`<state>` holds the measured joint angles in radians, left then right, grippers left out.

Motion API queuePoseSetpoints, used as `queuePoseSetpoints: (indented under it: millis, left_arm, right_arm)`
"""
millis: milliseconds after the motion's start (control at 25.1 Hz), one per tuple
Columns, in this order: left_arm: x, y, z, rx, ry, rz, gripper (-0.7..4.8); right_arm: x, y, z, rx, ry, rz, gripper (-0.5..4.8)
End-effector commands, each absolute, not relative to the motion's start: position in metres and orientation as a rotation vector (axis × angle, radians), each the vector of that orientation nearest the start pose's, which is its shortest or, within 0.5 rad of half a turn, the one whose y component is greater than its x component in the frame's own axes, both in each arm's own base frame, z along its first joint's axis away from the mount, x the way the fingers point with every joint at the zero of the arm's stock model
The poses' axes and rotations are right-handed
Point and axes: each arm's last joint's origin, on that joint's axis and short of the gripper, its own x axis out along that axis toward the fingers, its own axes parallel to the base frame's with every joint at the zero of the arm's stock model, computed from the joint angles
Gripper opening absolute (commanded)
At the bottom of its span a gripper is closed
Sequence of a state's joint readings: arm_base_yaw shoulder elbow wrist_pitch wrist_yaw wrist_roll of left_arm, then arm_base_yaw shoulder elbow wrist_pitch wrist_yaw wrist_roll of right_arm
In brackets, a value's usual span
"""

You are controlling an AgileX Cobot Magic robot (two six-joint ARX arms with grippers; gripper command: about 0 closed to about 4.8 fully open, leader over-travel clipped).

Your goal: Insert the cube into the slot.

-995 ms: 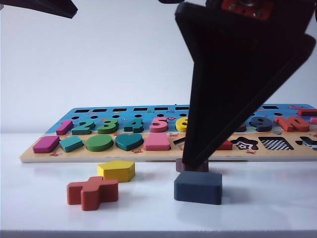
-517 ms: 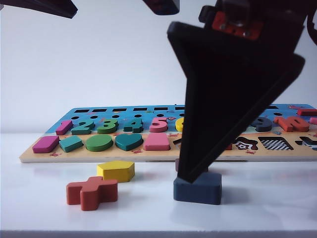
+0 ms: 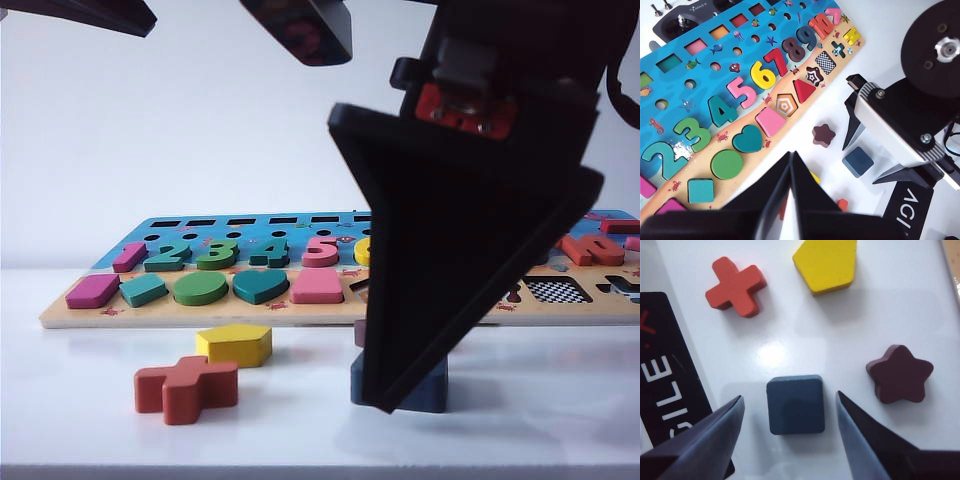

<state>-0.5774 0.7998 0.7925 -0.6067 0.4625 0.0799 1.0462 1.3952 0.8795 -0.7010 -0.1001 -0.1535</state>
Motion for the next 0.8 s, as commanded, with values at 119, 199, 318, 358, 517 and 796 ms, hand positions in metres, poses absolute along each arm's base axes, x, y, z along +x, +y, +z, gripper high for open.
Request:
queuePoseSetpoints:
  millis: [119, 199, 318, 358, 517, 796]
  left_arm:
    - [0.1259, -0.0973, 0.2990, 0.103, 0.587, -1.035, 0.10]
    - [0.1259, -0.0973, 0.2990, 0.103, 0.587, -1.035, 0.10]
    - [0.1259, -0.0973, 0.2990, 0.103, 0.587, -1.035, 0.10]
    - [0.1259, -0.0973, 0.2990, 0.103, 0.587, -1.035, 0.10]
    - [0.1259, -0.0973, 0.2990, 0.104, 0.587, -1.035, 0.10]
    - [0.1259, -0.0973, 0.2990, 0.103, 0.587, -1.035, 0.10]
  right_arm:
    - [0.1249, 0.2195, 0.2045, -0.718, 1.041, 1.072, 3.32]
    - [0.1249, 0.2195, 0.2045, -0.718, 1.041, 1.072, 3.16]
    - [0.1249, 0.2194, 0.2045, -0.718, 1.042, 1.071, 2.98]
    - [0.1250, 0.2193, 0.2045, -0.717, 1.042, 1.071, 2.89]
    - [0.1251, 0.2193, 0.2045, -0.718, 1.042, 1.071, 2.59]
    - [0.1252, 0.2191, 0.2044, -0.717, 1.043, 1.070, 2.37]
